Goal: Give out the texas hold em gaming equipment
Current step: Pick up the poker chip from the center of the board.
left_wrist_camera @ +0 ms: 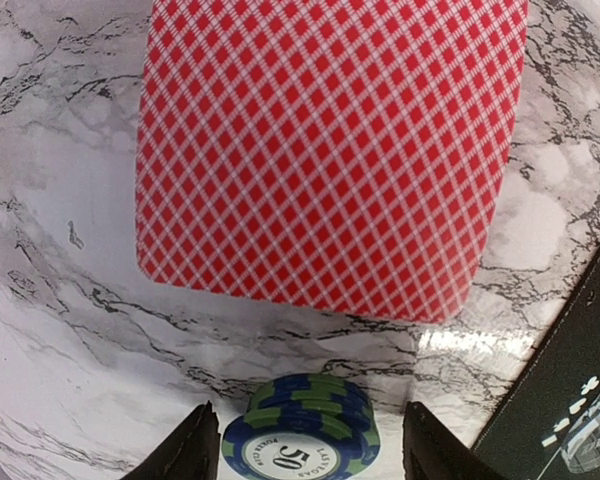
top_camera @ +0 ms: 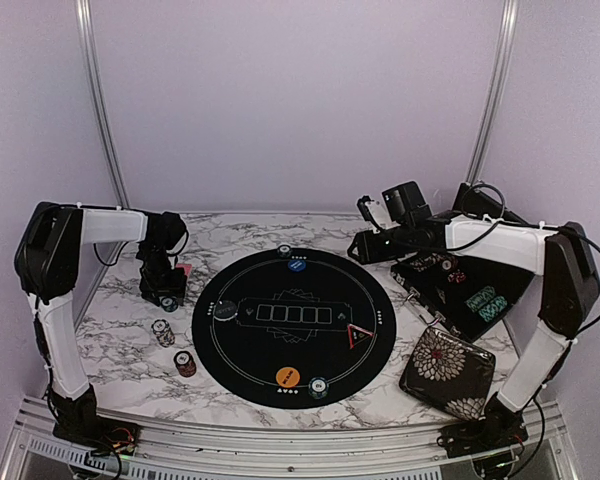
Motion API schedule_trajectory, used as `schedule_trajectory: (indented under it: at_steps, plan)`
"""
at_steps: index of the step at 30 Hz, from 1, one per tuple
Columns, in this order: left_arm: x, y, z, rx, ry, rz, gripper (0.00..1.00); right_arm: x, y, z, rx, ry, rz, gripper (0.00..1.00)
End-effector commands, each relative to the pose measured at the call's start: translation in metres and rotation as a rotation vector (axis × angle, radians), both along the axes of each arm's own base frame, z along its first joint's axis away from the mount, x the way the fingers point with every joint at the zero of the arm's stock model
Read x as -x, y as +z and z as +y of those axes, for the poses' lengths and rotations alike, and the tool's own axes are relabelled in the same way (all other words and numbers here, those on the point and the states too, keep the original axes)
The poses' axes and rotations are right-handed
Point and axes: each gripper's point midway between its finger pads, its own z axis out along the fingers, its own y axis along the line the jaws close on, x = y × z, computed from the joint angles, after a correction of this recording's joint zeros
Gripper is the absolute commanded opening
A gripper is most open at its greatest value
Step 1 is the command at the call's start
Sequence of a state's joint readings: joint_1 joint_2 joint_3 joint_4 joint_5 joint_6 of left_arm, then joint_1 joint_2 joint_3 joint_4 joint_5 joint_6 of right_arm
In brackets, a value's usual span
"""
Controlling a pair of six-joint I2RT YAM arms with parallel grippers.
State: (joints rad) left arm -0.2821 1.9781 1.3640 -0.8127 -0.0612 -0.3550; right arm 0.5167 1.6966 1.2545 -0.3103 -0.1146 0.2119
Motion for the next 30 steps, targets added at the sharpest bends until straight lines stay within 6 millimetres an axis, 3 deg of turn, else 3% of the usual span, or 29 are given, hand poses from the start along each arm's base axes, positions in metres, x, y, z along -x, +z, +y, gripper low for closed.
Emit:
schedule_trajectory:
  at_steps: [1,30]
  plan:
    - [0.0061,-0.0016,0.0052,-0.017,-0.001,0.013,0.63,-0.0101,0.013,0.0011,-0.019,-0.002,-0.032,0.45]
    - [0.0159,-0.0092,0.0031,-0.037,-0.03,0.046,0.49,-0.0099,0.0117,0.0016,-0.019,0.0,-0.027,0.44]
